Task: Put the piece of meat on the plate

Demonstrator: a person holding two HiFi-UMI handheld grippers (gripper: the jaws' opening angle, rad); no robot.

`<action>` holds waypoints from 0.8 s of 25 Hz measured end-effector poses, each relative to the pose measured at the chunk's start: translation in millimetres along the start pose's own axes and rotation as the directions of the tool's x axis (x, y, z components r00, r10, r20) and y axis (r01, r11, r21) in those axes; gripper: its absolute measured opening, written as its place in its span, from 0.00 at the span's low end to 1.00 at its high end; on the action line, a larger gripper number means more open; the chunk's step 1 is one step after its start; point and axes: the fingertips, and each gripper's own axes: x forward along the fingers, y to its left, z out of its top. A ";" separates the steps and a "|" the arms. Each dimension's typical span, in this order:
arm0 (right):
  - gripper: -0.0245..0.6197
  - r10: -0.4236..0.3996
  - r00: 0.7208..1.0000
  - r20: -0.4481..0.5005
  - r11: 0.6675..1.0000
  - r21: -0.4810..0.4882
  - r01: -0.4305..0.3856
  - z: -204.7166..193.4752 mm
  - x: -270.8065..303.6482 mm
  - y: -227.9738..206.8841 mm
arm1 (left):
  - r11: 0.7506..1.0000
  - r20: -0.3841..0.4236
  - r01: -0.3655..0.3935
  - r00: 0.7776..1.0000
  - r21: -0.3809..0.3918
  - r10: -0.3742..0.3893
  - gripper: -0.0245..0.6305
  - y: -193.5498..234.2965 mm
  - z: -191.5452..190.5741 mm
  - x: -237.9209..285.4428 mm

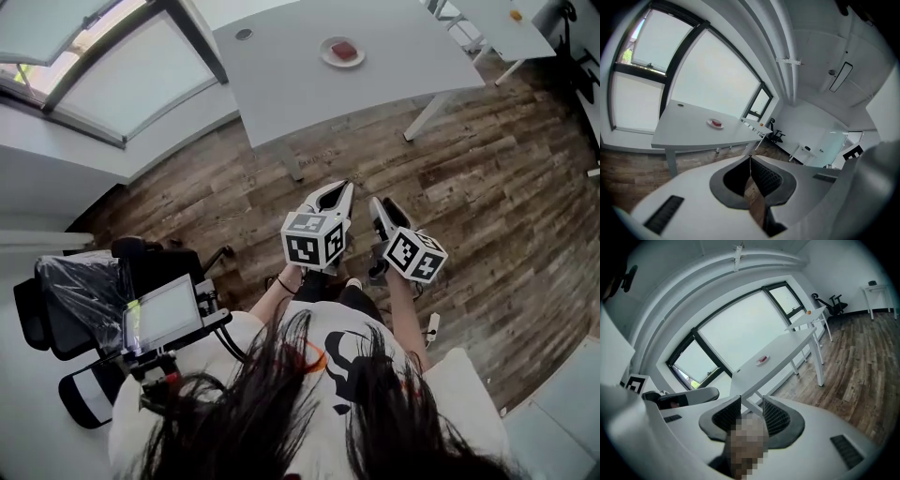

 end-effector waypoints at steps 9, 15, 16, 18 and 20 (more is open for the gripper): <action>0.27 0.099 0.994 -0.051 0.992 -0.078 -0.103 1.8 -37.8 2.4 | 0.994 0.066 -0.103 0.992 -0.030 0.105 0.05 -36.8 -21.4 -29.1; 0.27 0.165 0.982 -0.089 0.980 -0.100 -0.174 -18.2 -77.6 4.9 | 0.985 0.091 -0.169 0.981 -0.037 0.172 0.05 -70.1 -54.8 -60.5; 0.27 0.175 0.980 -0.096 0.978 -0.098 -0.185 -21.8 -81.5 7.1 | 0.983 0.090 -0.178 0.979 -0.037 0.180 0.05 -72.3 -58.4 -64.9; 0.27 0.193 0.976 -0.104 0.974 -0.097 -0.203 -28.9 -89.1 10.9 | 0.981 0.093 -0.190 0.977 -0.036 0.193 0.05 -76.5 -63.4 -73.6; 0.27 0.205 0.973 -0.105 0.971 -0.101 -0.216 -33.9 -94.3 16.0 | 0.980 0.098 -0.198 0.975 -0.032 0.201 0.05 -78.3 -65.6 -81.3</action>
